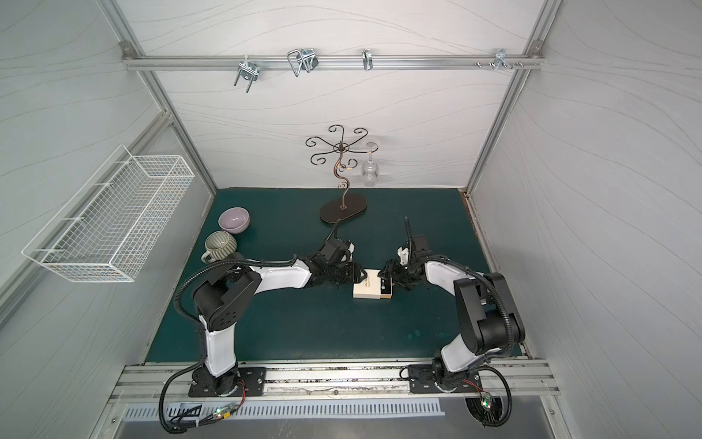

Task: Place the earrings into the drawer-style jewelry box
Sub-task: Close the drawer of the jewelry box.

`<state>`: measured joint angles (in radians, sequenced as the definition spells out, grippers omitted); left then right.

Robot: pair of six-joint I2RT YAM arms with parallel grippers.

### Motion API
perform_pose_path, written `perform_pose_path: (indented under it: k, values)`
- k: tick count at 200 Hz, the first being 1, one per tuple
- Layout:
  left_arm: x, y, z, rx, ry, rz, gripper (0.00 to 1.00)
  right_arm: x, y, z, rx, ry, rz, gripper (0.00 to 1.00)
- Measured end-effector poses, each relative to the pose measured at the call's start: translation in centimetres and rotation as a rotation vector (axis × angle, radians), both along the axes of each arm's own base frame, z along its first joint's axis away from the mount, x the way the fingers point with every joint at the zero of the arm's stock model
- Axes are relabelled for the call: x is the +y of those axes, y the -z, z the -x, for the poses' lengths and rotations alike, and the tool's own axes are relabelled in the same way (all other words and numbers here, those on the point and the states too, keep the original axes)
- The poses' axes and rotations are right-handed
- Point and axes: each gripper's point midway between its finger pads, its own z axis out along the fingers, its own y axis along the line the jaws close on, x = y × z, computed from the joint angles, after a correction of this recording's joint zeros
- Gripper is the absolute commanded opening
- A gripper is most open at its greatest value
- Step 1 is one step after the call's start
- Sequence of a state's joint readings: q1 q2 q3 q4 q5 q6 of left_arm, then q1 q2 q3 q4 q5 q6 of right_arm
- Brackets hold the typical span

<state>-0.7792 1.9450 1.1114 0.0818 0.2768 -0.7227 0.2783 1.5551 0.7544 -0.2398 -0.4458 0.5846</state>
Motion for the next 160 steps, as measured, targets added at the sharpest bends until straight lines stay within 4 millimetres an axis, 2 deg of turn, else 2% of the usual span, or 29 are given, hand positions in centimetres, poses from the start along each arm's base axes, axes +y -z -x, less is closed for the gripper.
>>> perform_pose_path:
  k: [37, 83, 114, 134, 160]
  values:
    - [-1.2, -0.2, 0.1, 0.003, 0.009, 0.031, 0.59, 0.5, -0.2, -0.3, 0.0, 0.004, -0.008, 0.64]
    - [-2.2, -0.1, -0.6, 0.006, 0.005, 0.051, 0.58, 0.7, -0.7, -1.6, -0.022, 0.017, -0.005, 0.64]
    - [-2.6, -1.0, -1.3, -0.01, -0.003, 0.063, 0.59, 0.3, -0.8, -2.8, -0.029, 0.038, 0.002, 0.64]
    - [-2.6, -1.6, -2.2, -0.029, -0.02, 0.068, 0.67, 0.0, -0.7, -3.7, -0.03, 0.052, 0.001, 0.63]
    - [-1.2, -1.4, -3.3, -0.056, -0.065, 0.018, 0.8, -0.4, -1.2, -4.9, -0.049, 0.067, 0.001, 0.64]
